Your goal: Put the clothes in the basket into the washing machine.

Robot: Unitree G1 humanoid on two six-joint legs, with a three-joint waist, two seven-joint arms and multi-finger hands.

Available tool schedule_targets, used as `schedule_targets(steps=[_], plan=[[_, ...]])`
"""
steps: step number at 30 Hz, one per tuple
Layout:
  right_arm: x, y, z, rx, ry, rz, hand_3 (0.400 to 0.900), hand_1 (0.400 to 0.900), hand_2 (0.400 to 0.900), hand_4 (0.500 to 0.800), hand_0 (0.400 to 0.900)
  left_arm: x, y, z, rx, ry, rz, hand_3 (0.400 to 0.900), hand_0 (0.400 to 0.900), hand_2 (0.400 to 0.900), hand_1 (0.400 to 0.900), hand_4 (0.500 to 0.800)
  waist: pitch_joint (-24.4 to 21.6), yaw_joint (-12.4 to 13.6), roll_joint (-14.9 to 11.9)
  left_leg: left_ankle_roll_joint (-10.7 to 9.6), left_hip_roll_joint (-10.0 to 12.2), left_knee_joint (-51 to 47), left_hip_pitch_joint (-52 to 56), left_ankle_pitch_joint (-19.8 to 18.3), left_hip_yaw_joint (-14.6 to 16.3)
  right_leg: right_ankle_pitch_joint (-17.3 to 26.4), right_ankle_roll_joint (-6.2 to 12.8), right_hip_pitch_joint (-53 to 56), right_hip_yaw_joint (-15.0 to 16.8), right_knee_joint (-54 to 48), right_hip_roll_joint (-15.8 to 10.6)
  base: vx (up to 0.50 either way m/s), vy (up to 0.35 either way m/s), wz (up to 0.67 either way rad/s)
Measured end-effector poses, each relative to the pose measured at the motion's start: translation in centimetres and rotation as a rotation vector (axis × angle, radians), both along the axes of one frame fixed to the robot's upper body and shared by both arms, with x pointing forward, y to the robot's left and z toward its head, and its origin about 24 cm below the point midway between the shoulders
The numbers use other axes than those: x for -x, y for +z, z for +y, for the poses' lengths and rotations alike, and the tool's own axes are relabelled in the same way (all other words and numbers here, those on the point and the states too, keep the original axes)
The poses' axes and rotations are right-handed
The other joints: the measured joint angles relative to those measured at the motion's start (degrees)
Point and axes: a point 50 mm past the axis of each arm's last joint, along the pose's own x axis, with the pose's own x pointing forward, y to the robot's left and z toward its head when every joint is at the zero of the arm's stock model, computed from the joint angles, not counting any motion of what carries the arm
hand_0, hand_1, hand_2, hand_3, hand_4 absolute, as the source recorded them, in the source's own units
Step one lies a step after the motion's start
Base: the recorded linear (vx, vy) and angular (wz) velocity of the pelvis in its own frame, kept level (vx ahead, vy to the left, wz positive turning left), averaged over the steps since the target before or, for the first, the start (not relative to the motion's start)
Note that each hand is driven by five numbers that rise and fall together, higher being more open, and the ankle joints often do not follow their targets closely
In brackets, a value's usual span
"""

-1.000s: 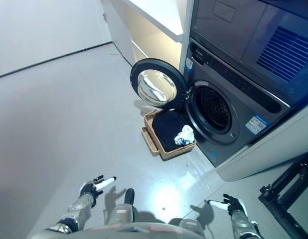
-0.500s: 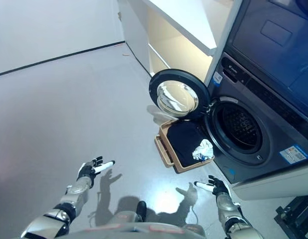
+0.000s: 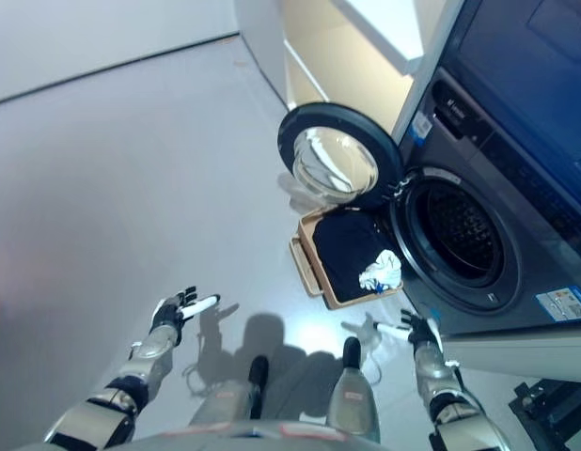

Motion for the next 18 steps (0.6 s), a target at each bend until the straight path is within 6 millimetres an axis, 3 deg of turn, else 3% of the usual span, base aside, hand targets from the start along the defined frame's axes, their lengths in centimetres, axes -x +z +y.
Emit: schedule_targets(steps=[2,4,6,8,11,18], plan=[[-1.6,1.3,-0.5,0.059,0.018,-0.041,0.900,0.900,0.900,0.800,0.900,-0.8,0.5,-0.4,0.002,-0.011,-0.022,0.900,0.900,0.900,0.900,0.800,0.48,-0.44,-0.05,-0.88,1.01,-0.29,-2.36,0.50,-1.37,-0.27,-0.94,-1.65,-1.76,-0.18,0.52,-0.22,-0.135,0.78],[-3.3,3.0,-1.7,0.134,0.001,-0.093,0.900,0.900,0.900,0.800,0.900,-3.0,2.0,-1.8,0.002,-0.060,-0.099,0.900,0.900,0.900,0.900,0.800,2.13,-0.98,0.72,-1.49,1.00,-0.12,-7.33,2.40,-2.82,0.16,-1.55,-4.93,-4.45,0.24,0.02,-0.23,-0.093,0.83],[-4.8,4.5,-2.5,0.183,-0.031,-0.117,0.900,0.900,0.900,0.800,0.900,-4.9,3.7,-3.2,0.007,-0.110,-0.181,0.900,0.900,0.900,0.900,0.800,3.96,-1.35,1.88,-1.15,1.52,-1.96,-11.22,4.96,-1.54,0.34,-1.72,-8.25,-6.60,1.03,-0.96,-0.07,-0.046,0.31],[-5.6,5.2,-3.0,0.206,-0.063,-0.108,0.900,0.900,0.900,0.800,0.900,-6.1,4.9,-4.4,0.037,-0.127,-0.244,0.900,0.900,0.900,0.900,0.800,6.57,-0.79,2.89,-1.04,1.68,-3.99,-12.36,7.27,0.59,0.53,-1.61,-10.13,-7.10,1.39,-1.99,-0.06,-0.024,0.13],[-7.4,6.9,-3.1,0.216,-0.082,-0.138,0.900,0.900,0.900,0.800,0.900,-6.8,5.9,-5.3,0.061,-0.153,-0.297,0.900,0.900,0.900,0.900,0.800,9.94,0.34,5.49,-0.71,0.86,-5.14,-14.02,8.58,1.42,1.43,-1.24,-12.19,-7.16,1.29,-3.03,-0.07,0.026,-0.09],[-11.4,11.9,-3.2,0.256,-0.107,-0.288,0.900,0.900,0.900,0.800,0.900,-7.8,7.1,-5.9,0.067,-0.143,-0.343,0.900,0.900,0.900,0.900,0.800,13.18,2.30,8.99,-0.01,-0.22,-6.67,-17.23,9.48,3.12,2.30,-0.43,-16.72,-5.86,0.97,-4.30,-0.02,0.003,-0.04]])
